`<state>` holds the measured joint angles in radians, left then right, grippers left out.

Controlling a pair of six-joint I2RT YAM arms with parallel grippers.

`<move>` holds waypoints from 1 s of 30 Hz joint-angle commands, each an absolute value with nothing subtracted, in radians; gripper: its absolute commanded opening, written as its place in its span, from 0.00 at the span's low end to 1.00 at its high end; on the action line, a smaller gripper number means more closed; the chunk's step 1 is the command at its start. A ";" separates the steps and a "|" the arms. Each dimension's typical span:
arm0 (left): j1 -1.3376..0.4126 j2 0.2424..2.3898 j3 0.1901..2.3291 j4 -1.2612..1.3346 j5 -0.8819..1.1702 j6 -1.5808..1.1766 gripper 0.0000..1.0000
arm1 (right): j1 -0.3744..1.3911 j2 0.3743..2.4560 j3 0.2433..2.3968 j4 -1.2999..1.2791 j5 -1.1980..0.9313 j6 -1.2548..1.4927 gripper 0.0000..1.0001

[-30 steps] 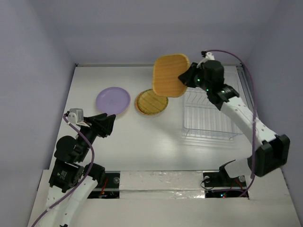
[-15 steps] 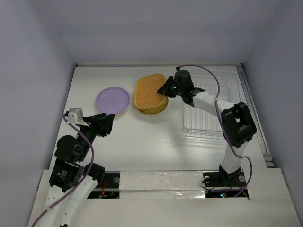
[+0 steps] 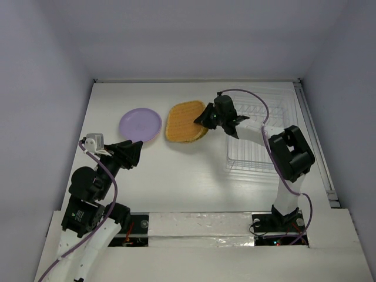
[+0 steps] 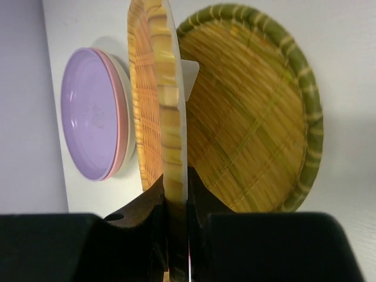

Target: Unload the plates from the dish rack

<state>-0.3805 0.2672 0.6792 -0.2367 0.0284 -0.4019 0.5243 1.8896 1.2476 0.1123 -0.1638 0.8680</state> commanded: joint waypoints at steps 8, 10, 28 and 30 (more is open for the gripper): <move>-0.388 0.276 0.678 -0.199 0.029 -0.405 0.45 | 0.528 1.816 1.235 0.141 -0.045 0.858 0.56; -0.388 0.279 0.678 -0.201 0.029 -0.407 0.45 | 0.537 1.806 1.238 0.123 -0.029 0.841 0.67; -0.379 0.284 0.681 -0.206 0.017 -0.405 0.46 | 0.612 1.571 1.275 -0.071 0.233 0.655 0.92; -0.379 0.287 0.683 -0.209 0.017 -0.405 0.46 | 0.632 1.510 1.281 -0.089 0.259 0.606 0.48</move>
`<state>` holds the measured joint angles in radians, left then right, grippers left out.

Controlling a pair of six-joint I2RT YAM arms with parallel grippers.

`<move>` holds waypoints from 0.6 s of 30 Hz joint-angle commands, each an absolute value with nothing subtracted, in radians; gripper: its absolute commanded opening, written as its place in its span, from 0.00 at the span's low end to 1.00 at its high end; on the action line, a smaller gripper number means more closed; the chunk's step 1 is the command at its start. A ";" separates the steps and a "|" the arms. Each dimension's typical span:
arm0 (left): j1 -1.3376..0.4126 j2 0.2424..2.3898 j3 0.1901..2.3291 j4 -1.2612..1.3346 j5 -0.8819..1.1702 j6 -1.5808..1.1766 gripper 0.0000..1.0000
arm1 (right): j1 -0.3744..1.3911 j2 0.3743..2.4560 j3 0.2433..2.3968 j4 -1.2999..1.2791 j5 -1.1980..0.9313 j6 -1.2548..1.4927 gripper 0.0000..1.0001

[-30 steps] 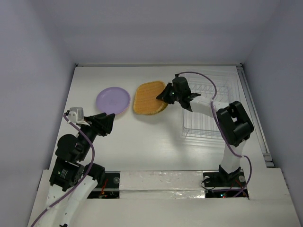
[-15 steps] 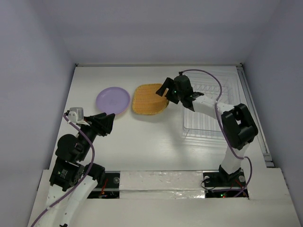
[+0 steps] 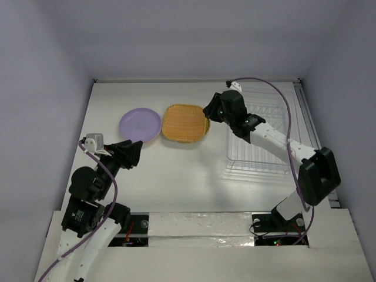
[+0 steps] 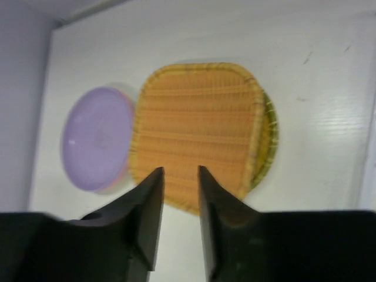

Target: Unload the plates from the dish rack

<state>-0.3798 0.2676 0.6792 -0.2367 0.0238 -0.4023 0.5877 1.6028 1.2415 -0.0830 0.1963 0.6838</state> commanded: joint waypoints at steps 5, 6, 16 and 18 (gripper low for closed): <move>-0.379 0.293 0.687 -0.207 0.021 -0.400 0.57 | 0.644 1.283 1.189 -0.028 0.247 0.522 0.00; -0.379 0.293 0.690 -0.209 0.021 -0.400 0.59 | 0.644 1.184 1.140 -0.020 0.247 0.508 0.00; -0.379 0.360 0.744 -0.224 -0.023 -0.382 0.78 | 0.644 0.593 0.878 -0.104 0.331 0.350 0.83; -0.379 0.374 0.773 -0.216 -0.028 -0.382 0.79 | 0.644 0.487 0.838 -0.147 0.353 0.359 1.00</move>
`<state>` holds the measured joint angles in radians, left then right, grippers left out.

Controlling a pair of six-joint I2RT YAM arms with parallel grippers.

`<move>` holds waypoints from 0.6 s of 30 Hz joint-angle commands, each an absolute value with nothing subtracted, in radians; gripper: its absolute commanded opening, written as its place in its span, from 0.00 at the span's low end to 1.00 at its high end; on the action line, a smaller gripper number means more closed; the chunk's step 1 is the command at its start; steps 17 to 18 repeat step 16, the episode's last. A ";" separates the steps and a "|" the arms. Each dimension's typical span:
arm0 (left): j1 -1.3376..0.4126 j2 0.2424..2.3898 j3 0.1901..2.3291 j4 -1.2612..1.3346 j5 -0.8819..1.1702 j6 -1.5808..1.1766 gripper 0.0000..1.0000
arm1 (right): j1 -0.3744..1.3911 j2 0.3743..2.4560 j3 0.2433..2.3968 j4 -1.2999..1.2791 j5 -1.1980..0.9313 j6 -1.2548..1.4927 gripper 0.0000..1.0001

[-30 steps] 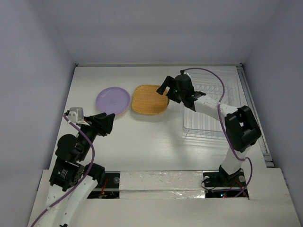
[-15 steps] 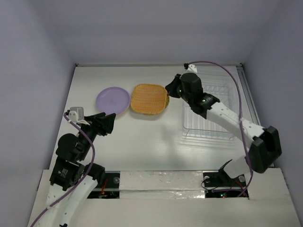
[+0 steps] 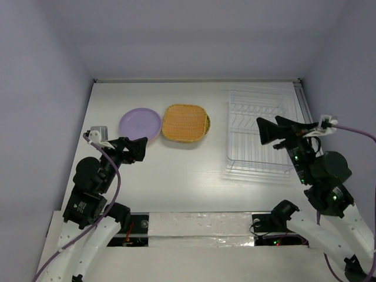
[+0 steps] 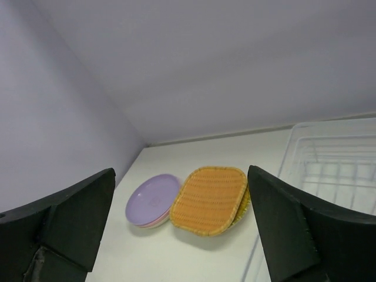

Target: Unload the plates from the dish rack

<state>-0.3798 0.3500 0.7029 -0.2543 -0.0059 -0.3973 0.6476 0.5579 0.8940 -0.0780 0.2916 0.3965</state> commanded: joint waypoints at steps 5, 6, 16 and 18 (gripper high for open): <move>-0.379 0.419 0.824 -0.193 -0.063 -0.385 0.79 | 0.644 0.336 0.769 -0.180 0.457 0.405 1.00; -0.379 0.422 0.831 -0.195 -0.067 -0.387 0.79 | 0.644 0.307 0.753 -0.170 0.462 0.410 1.00; -0.379 0.400 0.796 -0.183 -0.071 -0.422 0.82 | 0.644 0.348 0.753 -0.161 0.417 0.419 1.00; -0.379 0.400 0.796 -0.183 -0.071 -0.422 0.82 | 0.644 0.348 0.753 -0.161 0.417 0.419 1.00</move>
